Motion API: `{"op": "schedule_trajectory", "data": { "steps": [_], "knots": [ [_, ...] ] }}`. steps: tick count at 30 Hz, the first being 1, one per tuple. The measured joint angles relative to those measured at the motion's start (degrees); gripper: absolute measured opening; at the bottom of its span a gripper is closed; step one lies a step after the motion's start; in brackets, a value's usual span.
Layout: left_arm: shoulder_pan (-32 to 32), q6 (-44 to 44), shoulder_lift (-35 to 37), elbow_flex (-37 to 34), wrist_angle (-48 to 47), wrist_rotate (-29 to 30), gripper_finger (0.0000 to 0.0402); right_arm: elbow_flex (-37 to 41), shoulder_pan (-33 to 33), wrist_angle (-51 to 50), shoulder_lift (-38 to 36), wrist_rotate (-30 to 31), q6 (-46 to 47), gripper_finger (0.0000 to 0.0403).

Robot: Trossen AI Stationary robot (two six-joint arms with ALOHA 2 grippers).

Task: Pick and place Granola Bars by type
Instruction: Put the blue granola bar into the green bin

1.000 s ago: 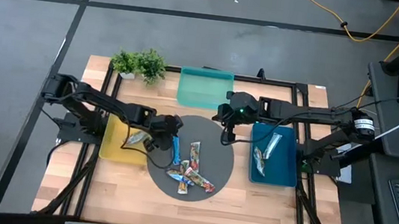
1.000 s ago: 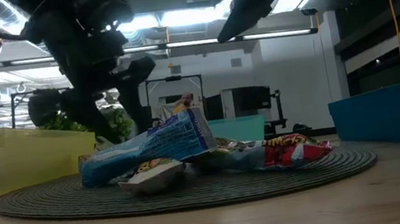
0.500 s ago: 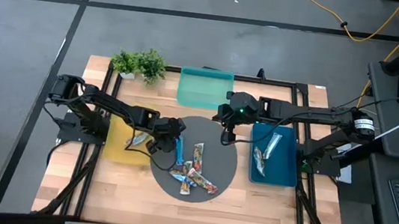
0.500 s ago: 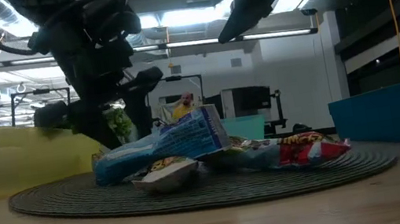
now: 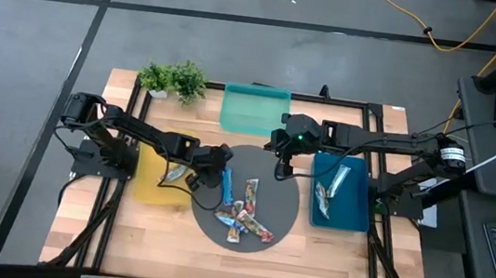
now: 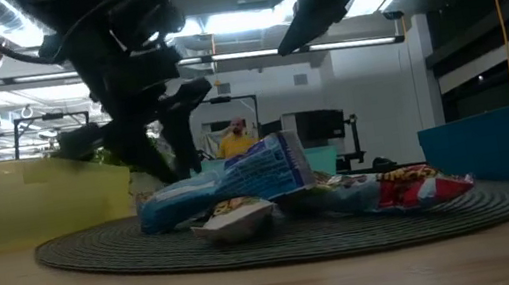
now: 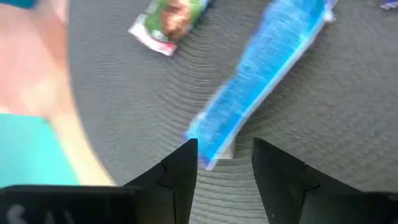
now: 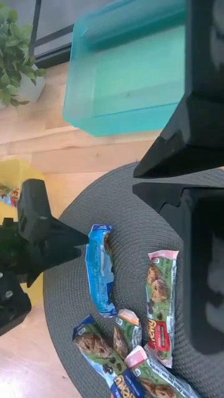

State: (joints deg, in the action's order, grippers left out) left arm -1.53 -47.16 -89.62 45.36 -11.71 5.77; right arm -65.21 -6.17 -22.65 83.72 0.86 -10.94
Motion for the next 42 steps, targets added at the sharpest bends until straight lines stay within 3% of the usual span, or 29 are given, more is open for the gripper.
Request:
{"op": "schedule_trajectory", "data": {
  "steps": [9,20,32,42],
  "knots": [
    [-1.8,-2.3,0.1,3.9,-0.5,0.1,0.0152,0.0,0.0,0.0,0.0,0.0,0.0,0.0028],
    [-1.7,-5.7,0.0,3.8,-0.4,-4.2,0.0164,0.0,0.0,0.1,0.0,0.0,0.0,0.0028],
    [-1.6,-7.0,-6.2,3.8,1.9,-4.1,0.0175,0.0,0.1,-0.7,0.0,-0.5,0.0,0.0028],
    [-1.6,-4.0,-6.0,3.8,3.0,-3.7,0.0151,0.0,0.1,-1.6,0.0,-0.9,0.0,0.0028]
  ]
}}
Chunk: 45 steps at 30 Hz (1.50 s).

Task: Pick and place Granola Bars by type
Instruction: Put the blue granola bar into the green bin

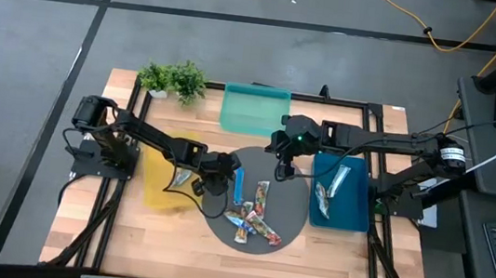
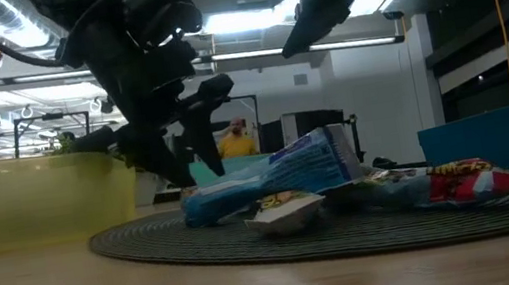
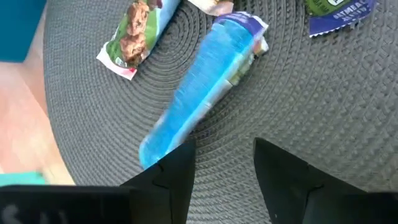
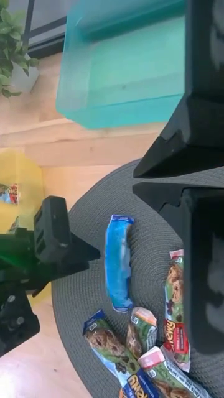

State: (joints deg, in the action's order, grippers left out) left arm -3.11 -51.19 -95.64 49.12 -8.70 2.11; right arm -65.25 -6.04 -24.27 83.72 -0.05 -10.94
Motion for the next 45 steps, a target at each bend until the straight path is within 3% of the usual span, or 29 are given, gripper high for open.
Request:
{"op": "schedule_trajectory", "data": {
  "steps": [8,17,23,31,38,45],
  "knots": [
    [0.0,0.0,0.4,1.6,-1.0,6.0,0.0132,0.0,0.0,0.0,0.0,0.0,0.0,0.0028],
    [0.2,-1.0,3.9,6.8,-9.5,2.8,0.0132,0.0,0.0,0.0,0.0,0.0,-0.3,0.0028],
    [2.2,-1.3,4.0,7.7,-3.7,-1.3,0.0134,0.0,0.0,0.5,0.3,0.0,-1.3,0.0025],
    [4.0,-3.6,-1.3,7.8,3.6,-1.6,0.0132,0.0,0.0,-0.6,0.3,-0.2,-1.3,0.0007],
    [4.3,-5.5,-6.8,7.8,9.0,-0.2,0.0132,0.0,0.0,-2.0,0.3,-1.1,-1.3,0.0021],
    [4.3,-1.5,-7.5,7.7,8.5,-0.1,0.0132,0.0,0.0,-3.4,0.3,-1.1,-1.7,0.0014]
  ]
}}
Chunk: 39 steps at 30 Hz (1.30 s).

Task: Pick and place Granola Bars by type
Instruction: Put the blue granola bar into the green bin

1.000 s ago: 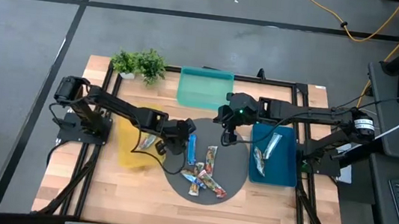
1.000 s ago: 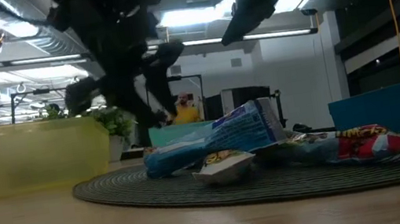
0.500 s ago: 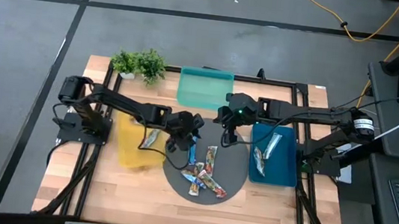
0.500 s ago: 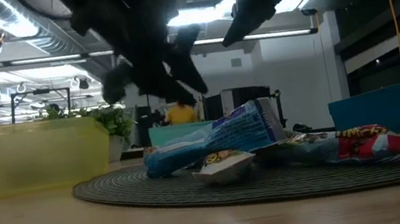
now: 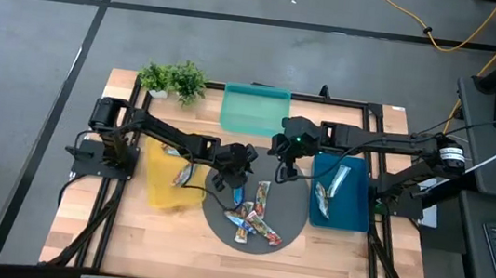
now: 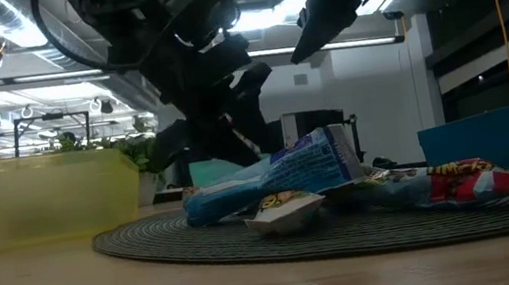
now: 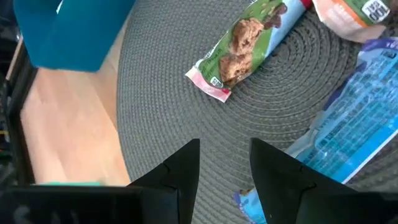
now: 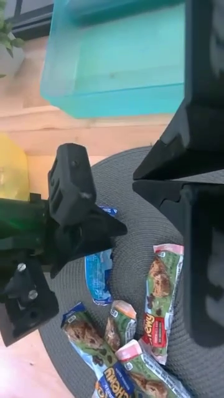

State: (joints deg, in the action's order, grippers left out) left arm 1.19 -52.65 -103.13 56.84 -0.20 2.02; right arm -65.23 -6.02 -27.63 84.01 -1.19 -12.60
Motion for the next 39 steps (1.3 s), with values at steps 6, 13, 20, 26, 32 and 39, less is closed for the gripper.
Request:
{"op": "schedule_trajectory", "data": {
  "steps": [6,13,20,26,32,39],
  "knots": [
    [-0.1,4.1,0.0,-1.2,-2.8,-0.1,0.013,0.0,-0.1,0.1,0.0,0.0,-1.3,0.0008],
    [-0.6,6.9,0.2,-3.3,-6.3,-0.1,0.0127,0.0,-0.1,0.2,0.0,0.0,-1.4,0.0024],
    [-1.9,6.9,0.4,-3.9,-7.1,0.6,0.0127,0.0,-0.1,0.4,0.0,0.0,-1.5,0.0025],
    [-2.2,7.0,0.9,-3.9,-8.7,0.5,0.0127,0.0,-0.1,0.4,0.0,0.0,-1.4,0.0025],
    [-2.2,7.1,4.1,-4.2,-12.9,0.4,0.0127,0.0,-0.1,0.6,0.0,0.0,-1.6,0.0025],
    [-2.4,7.1,7.2,-4.1,-16.1,-0.2,0.0128,0.0,-0.2,1.0,0.0,0.0,-2.9,0.0025]
  ]
}}
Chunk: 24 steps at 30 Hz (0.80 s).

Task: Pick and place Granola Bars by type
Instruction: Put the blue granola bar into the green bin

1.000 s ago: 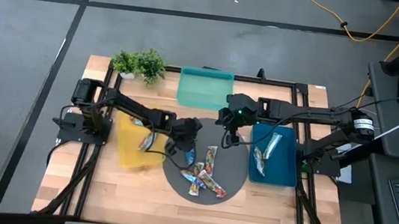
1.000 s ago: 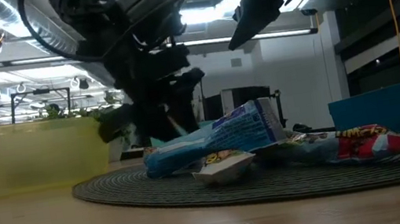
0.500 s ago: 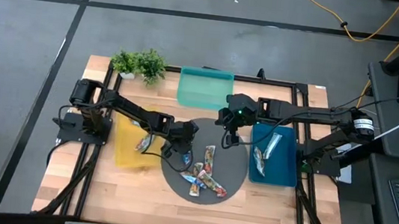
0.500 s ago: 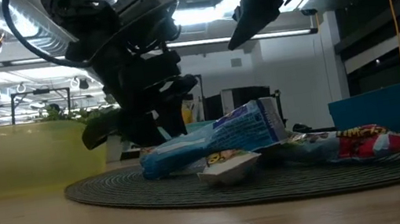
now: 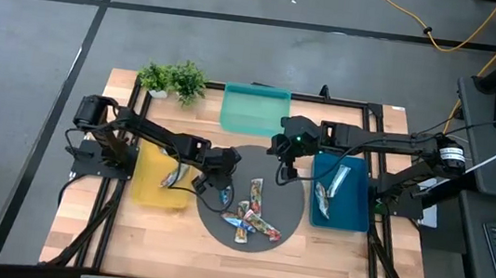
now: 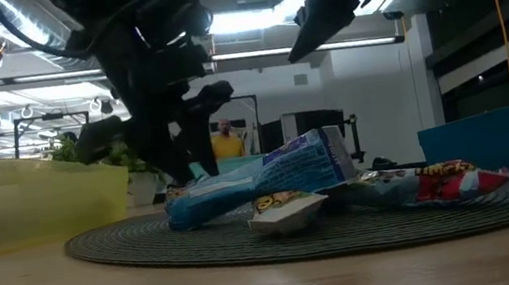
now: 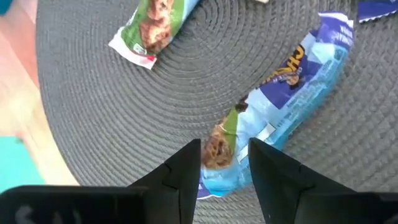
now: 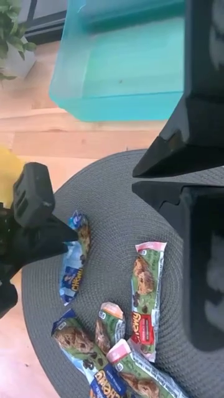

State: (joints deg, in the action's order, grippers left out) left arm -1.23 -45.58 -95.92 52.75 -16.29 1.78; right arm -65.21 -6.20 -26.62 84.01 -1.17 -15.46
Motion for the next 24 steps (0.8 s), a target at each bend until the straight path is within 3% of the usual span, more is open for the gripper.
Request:
{"op": "schedule_trajectory", "data": {
  "steps": [13,24],
  "knots": [
    [-0.3,-2.3,-0.2,0.0,-0.7,-2.9,0.0127,0.0,0.0,0.7,0.0,-0.3,-0.1,0.0026],
    [2.3,-3.1,-0.2,0.0,-0.3,-1.3,0.0128,0.0,0.0,0.7,0.0,-0.4,-0.1,0.0026]
  ]
}}
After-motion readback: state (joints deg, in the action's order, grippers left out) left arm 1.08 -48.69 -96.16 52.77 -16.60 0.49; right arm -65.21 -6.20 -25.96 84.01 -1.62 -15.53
